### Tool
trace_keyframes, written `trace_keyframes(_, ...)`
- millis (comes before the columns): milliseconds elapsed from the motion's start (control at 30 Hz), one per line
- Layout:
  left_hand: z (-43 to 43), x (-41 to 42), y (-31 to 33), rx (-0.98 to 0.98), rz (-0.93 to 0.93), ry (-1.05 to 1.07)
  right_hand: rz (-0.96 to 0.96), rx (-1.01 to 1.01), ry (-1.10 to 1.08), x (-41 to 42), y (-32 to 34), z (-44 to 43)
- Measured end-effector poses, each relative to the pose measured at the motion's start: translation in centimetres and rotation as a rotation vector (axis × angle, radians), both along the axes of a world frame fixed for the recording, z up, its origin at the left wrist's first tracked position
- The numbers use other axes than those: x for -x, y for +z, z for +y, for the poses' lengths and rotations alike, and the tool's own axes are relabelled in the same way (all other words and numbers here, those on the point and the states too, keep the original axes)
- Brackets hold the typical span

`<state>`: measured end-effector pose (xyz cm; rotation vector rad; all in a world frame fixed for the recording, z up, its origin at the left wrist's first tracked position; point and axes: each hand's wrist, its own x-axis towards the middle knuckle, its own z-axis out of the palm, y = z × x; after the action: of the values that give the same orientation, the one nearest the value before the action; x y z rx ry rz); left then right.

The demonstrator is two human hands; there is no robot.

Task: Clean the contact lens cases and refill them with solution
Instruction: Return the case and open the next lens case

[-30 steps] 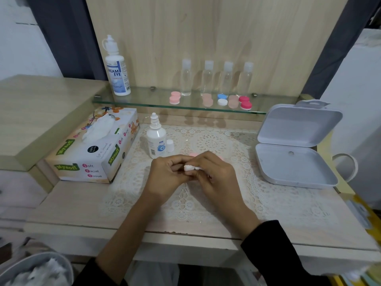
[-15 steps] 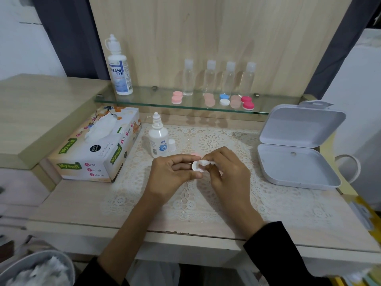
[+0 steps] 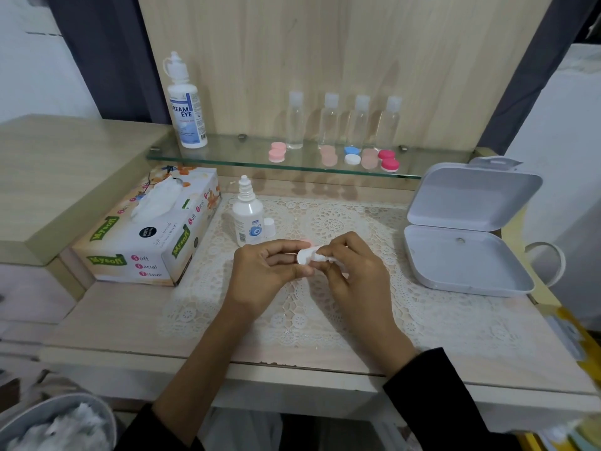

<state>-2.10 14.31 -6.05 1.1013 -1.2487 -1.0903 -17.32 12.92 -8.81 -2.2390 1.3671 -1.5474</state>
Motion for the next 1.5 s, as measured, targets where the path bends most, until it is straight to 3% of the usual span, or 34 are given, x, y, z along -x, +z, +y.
trace_keyframes(167, -0.3, -0.3, -0.2, -0.004, 0.018, 0.021, -0.071, -0.070, 0.139, 0.1, 0.0, -0.1)
trace_keyframes(400, -0.2, -0.2, -0.3, 0.013, 0.008, -0.008, -0.063, 0.061, 0.170, 0.1, 0.3, -0.1)
trace_keyframes(600, 0.0, 0.2, -0.3, 0.042, -0.019, -0.077, -0.129, 0.048, 0.193, -0.2, 0.5, 0.1)
trace_keyframes(1000, -0.2, 0.1, -0.4, 0.009, -0.038, -0.047, -0.189, -0.002, 0.042, -0.5, 0.7, 0.0)
trace_keyframes(1200, -0.2, -0.1, -0.5, -0.005, -0.038, -0.057, -0.378, -0.171, -0.016, 0.3, 1.1, -0.1)
trace_keyframes(1500, -0.1, -0.2, -0.4, 0.008, -0.030, -0.028, -0.450, -0.252, -0.062, 0.7, 1.3, 0.1)
